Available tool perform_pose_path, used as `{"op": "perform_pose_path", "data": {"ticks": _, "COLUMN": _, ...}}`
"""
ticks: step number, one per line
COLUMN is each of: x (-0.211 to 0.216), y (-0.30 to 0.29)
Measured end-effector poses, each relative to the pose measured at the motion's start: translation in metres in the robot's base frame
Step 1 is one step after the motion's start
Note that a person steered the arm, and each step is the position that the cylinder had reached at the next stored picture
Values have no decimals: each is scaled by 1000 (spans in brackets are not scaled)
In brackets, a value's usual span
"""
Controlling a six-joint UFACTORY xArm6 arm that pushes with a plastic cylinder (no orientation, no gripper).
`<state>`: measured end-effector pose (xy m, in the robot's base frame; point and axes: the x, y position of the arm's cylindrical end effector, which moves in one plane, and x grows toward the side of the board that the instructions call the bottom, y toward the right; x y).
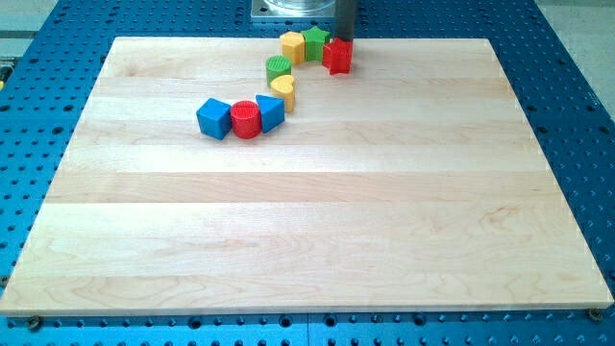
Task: Separate the green blocks from each other
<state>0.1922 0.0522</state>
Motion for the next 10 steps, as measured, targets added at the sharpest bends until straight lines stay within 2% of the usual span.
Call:
{"op": "perform_pose_path", "data": {"ticks": 2, "x": 26, "y": -90}}
{"op": "perform_pose_path", "data": {"ticks": 5, "x": 33, "y": -57}}
{"op": "perform_pose_path", "data": {"ticks": 7, "x": 45, "y": -153}}
{"op": "perform_pose_path", "data": {"ticks": 8, "x": 58, "y": -158}}
{"op": "perform_pose_path", "data": {"ticks": 9, "x": 47, "y": -130}}
{"op": "perform_pose_path", "data": {"ticks": 10, "x": 68, "y": -96}}
